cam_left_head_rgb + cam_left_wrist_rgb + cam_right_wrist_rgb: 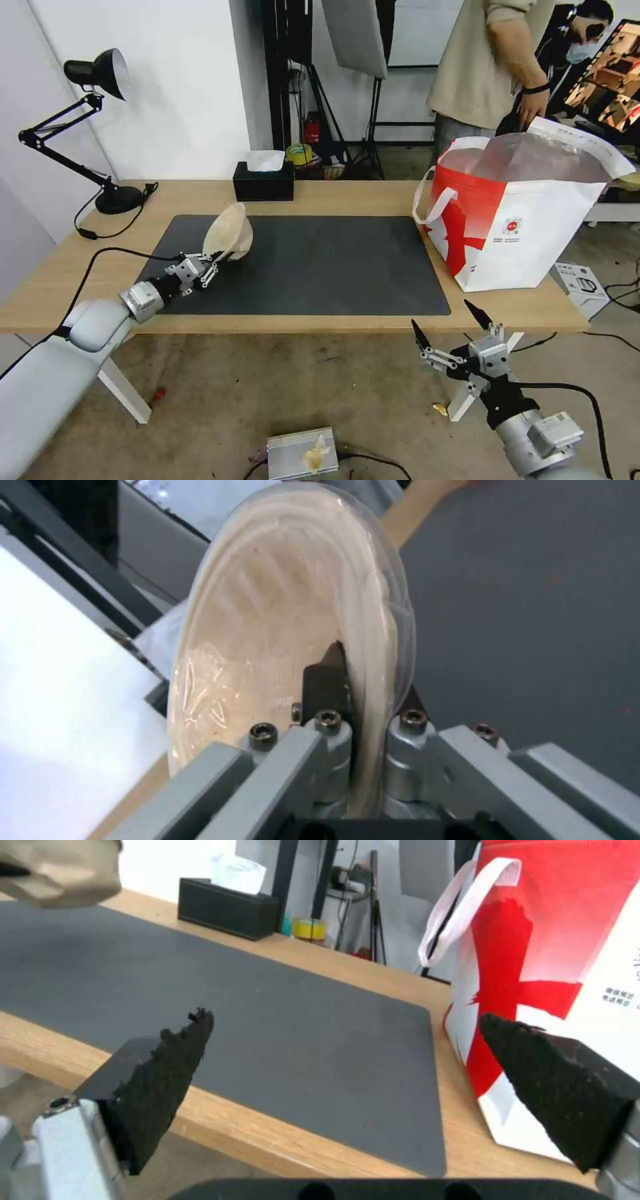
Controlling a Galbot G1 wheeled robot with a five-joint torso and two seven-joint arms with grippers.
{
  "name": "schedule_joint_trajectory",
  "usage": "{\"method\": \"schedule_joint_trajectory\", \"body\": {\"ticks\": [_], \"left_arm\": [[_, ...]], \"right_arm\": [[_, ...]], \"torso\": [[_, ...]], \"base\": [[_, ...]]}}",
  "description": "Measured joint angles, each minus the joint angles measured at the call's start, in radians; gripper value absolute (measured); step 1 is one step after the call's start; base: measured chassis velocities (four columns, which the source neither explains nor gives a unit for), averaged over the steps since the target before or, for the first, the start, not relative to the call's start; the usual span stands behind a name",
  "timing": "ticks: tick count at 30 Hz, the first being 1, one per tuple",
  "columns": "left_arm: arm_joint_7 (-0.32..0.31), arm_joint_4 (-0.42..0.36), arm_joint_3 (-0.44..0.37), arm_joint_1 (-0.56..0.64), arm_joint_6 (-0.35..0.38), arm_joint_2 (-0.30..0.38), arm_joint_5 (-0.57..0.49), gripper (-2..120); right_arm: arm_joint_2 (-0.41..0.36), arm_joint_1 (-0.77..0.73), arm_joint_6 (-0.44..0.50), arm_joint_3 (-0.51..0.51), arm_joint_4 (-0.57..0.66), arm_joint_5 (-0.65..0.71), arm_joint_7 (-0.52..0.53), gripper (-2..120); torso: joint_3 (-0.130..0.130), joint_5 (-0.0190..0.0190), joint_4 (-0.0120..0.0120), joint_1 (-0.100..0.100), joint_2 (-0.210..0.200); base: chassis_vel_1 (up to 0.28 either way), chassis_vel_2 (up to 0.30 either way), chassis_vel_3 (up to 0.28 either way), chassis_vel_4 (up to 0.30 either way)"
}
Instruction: Pick up the trash from the table and place it into the takeout bag.
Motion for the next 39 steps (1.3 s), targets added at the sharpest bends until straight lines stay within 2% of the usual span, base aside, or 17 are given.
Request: {"method": "schedule_joint_trajectory", "body": {"ticks": [4, 8, 12, 16, 17, 20, 21, 22, 25, 35, 39], "left_arm": [[-0.018, -0.056, -0.063, 0.059, -0.003, 0.006, -0.023, 1], [-0.019, -0.074, -0.077, 0.069, -0.003, 0.007, -0.029, 1], [-0.023, -0.132, -0.096, 0.078, 0.001, 0.003, -0.041, 1], [-0.028, -0.254, -0.150, 0.123, 0.026, 0.000, -0.054, 1], [-0.028, -0.254, -0.150, 0.123, 0.026, 0.000, -0.054, 1], [-0.031, -0.345, -0.190, 0.156, 0.044, 0.010, -0.065, 1], [-0.033, -0.380, -0.193, 0.162, 0.053, 0.017, -0.069, 1], [-0.033, -0.380, -0.193, 0.162, 0.053, 0.017, -0.069, 1], [-0.038, -0.443, -0.191, 0.168, 0.072, 0.029, -0.068, 1], [-0.047, -0.491, -0.209, 0.207, 0.081, 0.052, -0.069, 1], [-0.048, -0.508, -0.162, 0.154, 0.083, 0.068, -0.069, 1]], "right_arm": [[0.000, 0.000, 0.000, 0.000, 0.000, 0.000, 0.000, 100], [0.000, 0.000, 0.000, 0.000, 0.000, 0.000, 0.000, 100], [0.000, 0.000, 0.000, 0.000, 0.000, 0.000, 0.000, 100], [0.000, 0.000, 0.000, 0.000, 0.000, 0.000, 0.000, 100], [0.000, 0.000, 0.000, 0.000, 0.000, 0.000, 0.000, 100], [0.000, 0.000, 0.000, 0.000, 0.000, 0.000, 0.000, 100], [0.000, 0.000, 0.000, 0.000, 0.000, 0.000, 0.000, 100], [0.000, 0.000, 0.000, 0.000, 0.000, 0.000, 0.000, 100], [0.000, 0.000, 0.000, 0.000, 0.000, 0.000, 0.000, 100], [0.000, 0.000, 0.000, 0.000, 0.000, 0.000, 0.000, 100], [0.000, 0.000, 0.000, 0.000, 0.000, 0.000, 0.000, 100]], "torso": [[0.000, 0.0000, 0.0000, 0.000, 0.000], [0.000, 0.0000, 0.0000, 0.000, 0.000], [0.000, -0.0001, -0.0001, 0.000, 0.000], [0.000, 0.0000, -0.0002, 0.000, 0.000], [0.000, 0.0000, -0.0002, 0.000, 0.000], [0.000, 0.0001, 0.0000, 0.000, 0.000], [0.000, 0.0001, 0.0000, 0.000, 0.000], [0.000, 0.0001, 0.0000, 0.000, 0.000], [0.000, 0.0002, -0.0003, 0.000, 0.000], [0.000, -0.0001, 0.0001, 0.000, 0.000], [0.000, -0.0001, -0.0002, 0.000, 0.000]], "base": [[0.000, 0.000, 0.000, 0.000], [0.000, 0.000, 0.000, 0.000], [0.000, 0.000, 0.000, 0.000], [0.000, 0.000, 0.000, 0.000], [0.000, 0.000, 0.000, 0.000], [0.000, 0.000, 0.000, 0.000], [0.000, 0.000, 0.000, 0.000], [0.000, 0.000, 0.000, 0.000], [0.000, 0.000, 0.000, 0.000], [0.000, 0.000, 0.000, 0.000], [0.000, 0.000, 0.000, 0.000]]}}
